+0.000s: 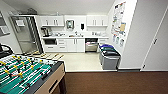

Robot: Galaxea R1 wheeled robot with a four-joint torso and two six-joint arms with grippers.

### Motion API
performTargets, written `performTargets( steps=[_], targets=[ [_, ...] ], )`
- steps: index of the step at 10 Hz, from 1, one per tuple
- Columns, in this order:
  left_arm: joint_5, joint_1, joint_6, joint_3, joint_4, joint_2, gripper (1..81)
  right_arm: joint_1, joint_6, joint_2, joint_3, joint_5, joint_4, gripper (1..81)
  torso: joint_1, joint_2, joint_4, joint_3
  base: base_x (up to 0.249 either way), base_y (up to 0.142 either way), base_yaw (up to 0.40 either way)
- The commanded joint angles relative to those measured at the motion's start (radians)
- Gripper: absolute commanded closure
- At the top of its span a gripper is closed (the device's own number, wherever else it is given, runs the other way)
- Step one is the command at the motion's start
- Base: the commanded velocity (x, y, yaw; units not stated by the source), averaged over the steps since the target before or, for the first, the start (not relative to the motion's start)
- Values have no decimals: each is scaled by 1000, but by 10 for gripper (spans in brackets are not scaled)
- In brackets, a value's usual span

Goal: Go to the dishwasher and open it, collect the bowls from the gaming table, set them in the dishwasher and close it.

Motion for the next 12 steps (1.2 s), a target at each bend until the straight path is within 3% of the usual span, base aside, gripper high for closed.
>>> performTargets(
  steps=[1,12],
  targets=[
    [46,-45,5,-7,6,-11,811,42,-3,-5,8,-60,-8,811,0,0,0,0,192,0,0],
    [46,-45,7,-7,6,-9,811,42,-3,-3,5,-61,-9,811,0,0,0,0,192,-6,0]
  ],
)
